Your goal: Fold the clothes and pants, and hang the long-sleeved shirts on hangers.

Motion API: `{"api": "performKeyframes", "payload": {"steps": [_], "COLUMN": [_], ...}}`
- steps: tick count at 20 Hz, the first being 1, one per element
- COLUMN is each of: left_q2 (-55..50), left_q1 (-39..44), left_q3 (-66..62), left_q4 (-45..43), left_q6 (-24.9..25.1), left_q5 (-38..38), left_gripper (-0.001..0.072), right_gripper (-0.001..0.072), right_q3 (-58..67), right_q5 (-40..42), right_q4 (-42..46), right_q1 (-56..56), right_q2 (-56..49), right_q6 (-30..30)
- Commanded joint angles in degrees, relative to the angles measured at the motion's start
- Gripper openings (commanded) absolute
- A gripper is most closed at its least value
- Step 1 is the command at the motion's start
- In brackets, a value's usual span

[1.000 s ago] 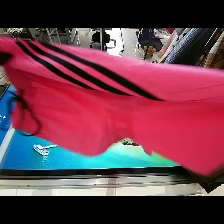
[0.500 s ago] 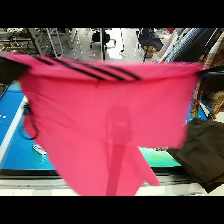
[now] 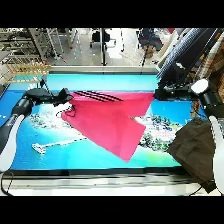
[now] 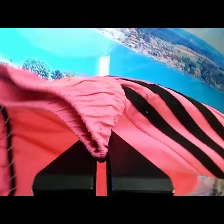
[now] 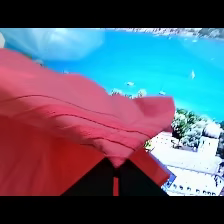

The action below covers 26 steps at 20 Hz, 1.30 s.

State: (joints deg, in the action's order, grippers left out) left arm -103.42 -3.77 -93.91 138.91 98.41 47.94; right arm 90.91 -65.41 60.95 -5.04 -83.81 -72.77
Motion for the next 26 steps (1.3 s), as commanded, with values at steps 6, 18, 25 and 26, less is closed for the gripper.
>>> {"api": "performKeyframes", "payload": {"steps": [6, 18, 25, 26], "left_q2": [-6.47, -10.58, -4.59, -4.46], "left_q1": [-7.54, -6.19, -3.74, -2.73], "left_q3": [-7.26, -7.58, -7.58, -7.58], "left_q4": [-4.85, -9.9, -3.39, -3.41], "left_q6": [0.22, 1.01, 3.72, 4.44], "left_q5": [30.8, 42.34, 41.86, 41.86], "left_gripper": [0.0011, 0.0432, 0.0409, 0.0397], "right_gripper": [0.0011, 0.0529, 0.0578, 0.0574], "right_q3": [-15.23, -45.29, -52.57, -52.46], "right_q5": [-23.76, -3.1, 11.93, 13.88], "right_q4": [-2.25, -2.84, -28.46, -33.22], "right_q1": [7.85, 0.52, -3.5, -1.79], "right_q2": [10.4, 14.1, 4.94, 2.58], "right_q6": [-1.64, -2.86, 11.06, 14.38]}}
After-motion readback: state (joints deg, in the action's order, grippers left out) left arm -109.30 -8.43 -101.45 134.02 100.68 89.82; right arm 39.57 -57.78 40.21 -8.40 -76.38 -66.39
